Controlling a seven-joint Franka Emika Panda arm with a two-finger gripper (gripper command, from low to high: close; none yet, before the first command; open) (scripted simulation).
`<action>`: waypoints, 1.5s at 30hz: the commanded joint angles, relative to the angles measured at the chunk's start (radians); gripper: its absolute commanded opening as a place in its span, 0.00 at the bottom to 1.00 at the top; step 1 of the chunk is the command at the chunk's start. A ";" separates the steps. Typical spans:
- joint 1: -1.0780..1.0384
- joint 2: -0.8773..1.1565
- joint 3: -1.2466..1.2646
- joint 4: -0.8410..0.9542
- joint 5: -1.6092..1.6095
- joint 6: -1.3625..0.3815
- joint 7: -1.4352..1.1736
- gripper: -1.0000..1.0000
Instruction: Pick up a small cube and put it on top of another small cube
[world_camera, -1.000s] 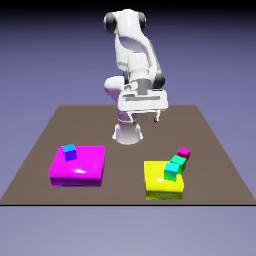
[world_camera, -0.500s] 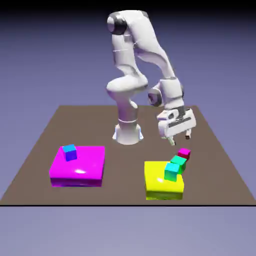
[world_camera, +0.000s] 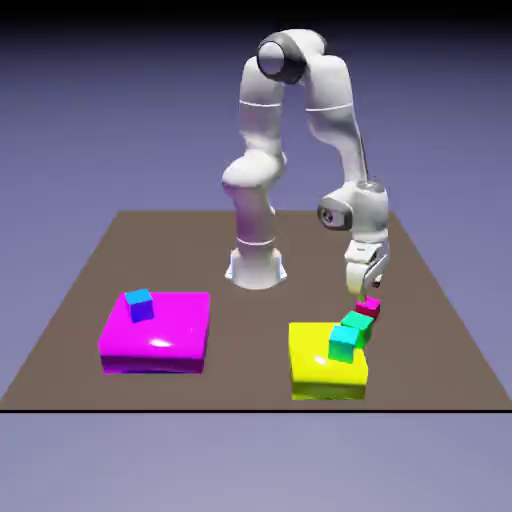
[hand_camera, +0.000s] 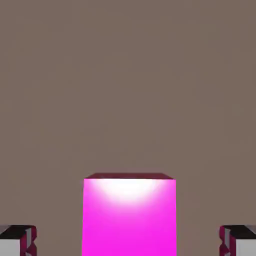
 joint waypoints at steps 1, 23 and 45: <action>-0.020 0.031 0.030 0.010 0.044 0.022 -0.034 0.50; -0.008 -0.161 -0.142 0.038 -0.208 -0.207 0.067 0.00; -0.565 -0.049 -0.079 0.451 -0.112 -0.528 -0.501 0.00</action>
